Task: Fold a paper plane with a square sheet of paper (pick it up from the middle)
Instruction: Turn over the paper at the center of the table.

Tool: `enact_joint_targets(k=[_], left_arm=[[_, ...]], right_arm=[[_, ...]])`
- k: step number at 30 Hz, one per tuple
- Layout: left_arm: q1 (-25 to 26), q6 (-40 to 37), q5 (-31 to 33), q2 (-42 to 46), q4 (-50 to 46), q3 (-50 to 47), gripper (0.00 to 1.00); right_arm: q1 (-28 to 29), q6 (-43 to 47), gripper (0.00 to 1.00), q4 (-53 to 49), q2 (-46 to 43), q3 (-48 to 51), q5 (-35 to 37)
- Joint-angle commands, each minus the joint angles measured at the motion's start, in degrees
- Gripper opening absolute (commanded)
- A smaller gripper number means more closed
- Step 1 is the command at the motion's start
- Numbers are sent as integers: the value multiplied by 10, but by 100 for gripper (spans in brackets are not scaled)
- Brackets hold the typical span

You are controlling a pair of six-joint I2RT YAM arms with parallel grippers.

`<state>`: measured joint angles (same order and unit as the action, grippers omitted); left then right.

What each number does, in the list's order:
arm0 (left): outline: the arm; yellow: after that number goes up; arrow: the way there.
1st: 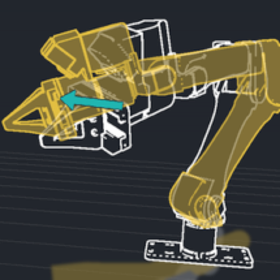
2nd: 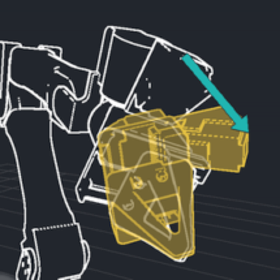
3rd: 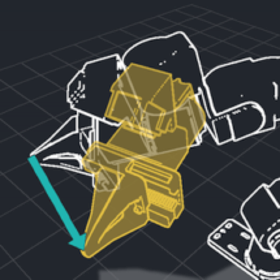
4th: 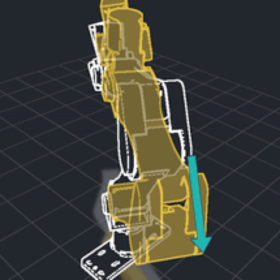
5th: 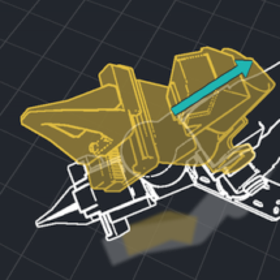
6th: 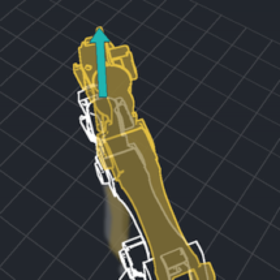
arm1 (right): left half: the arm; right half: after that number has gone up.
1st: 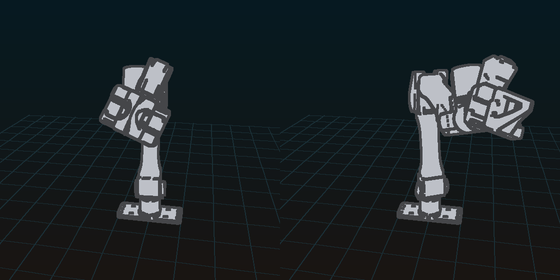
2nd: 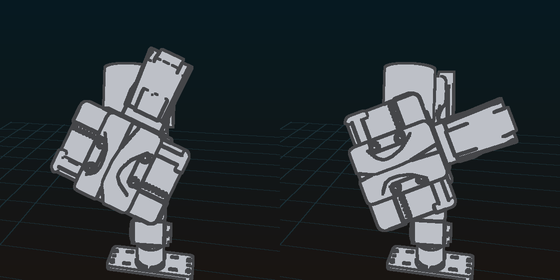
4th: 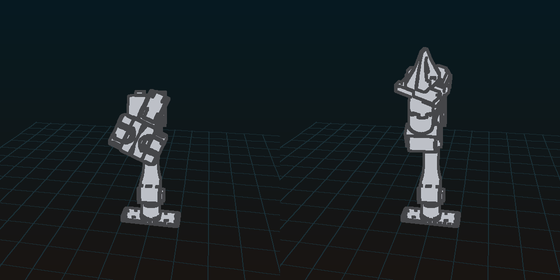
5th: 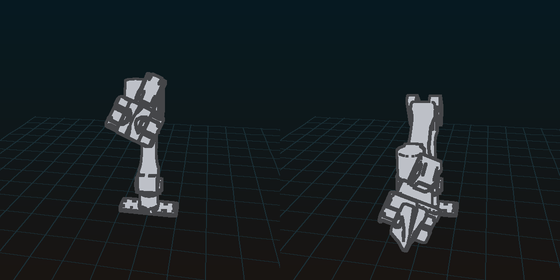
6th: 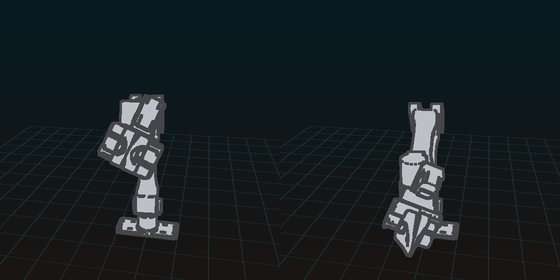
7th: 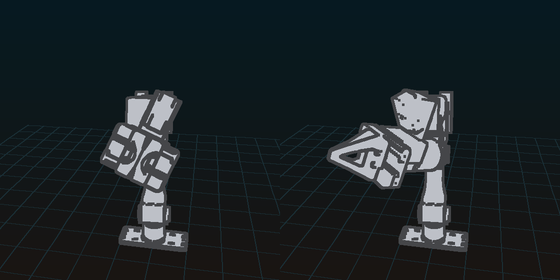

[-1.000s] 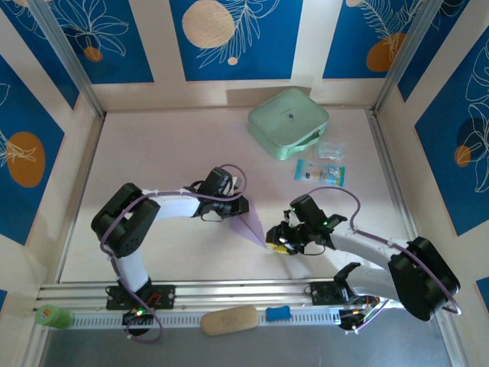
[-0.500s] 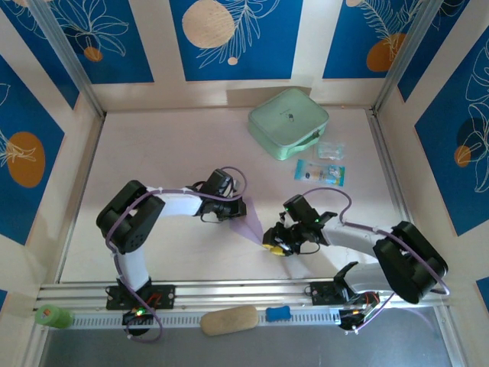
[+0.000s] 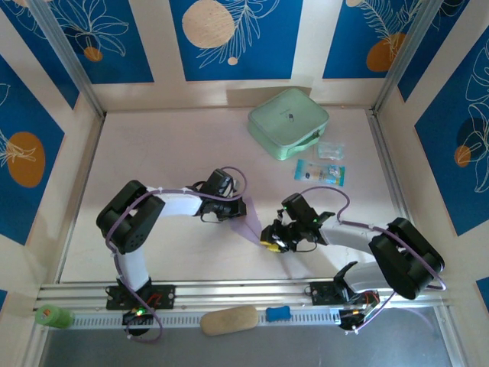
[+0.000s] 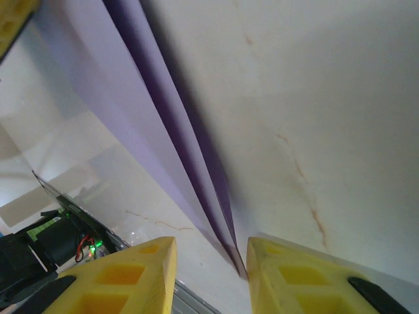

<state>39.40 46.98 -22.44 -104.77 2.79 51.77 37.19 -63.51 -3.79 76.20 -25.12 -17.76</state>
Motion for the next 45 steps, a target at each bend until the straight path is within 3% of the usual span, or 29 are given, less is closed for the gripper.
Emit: enact_joint_targets(k=[1,20,26,34,45], left_arm=[[-2,-4,8,-19,-25,-13,4],[-2,6,0,-15,-12,-15,3],[-2,5,-1,-12,-14,-13,3],[-2,8,-2,6,-14,-6,6],[-2,6,5,100,-8,-18,21]], right_arm=[[4,-5,33,12,0,-2,8],[-6,44,34,66,18,-5,9],[-12,52,27,85,25,-1,4],[-19,66,7,82,22,6,-8],[-19,80,2,44,-37,13,16]])
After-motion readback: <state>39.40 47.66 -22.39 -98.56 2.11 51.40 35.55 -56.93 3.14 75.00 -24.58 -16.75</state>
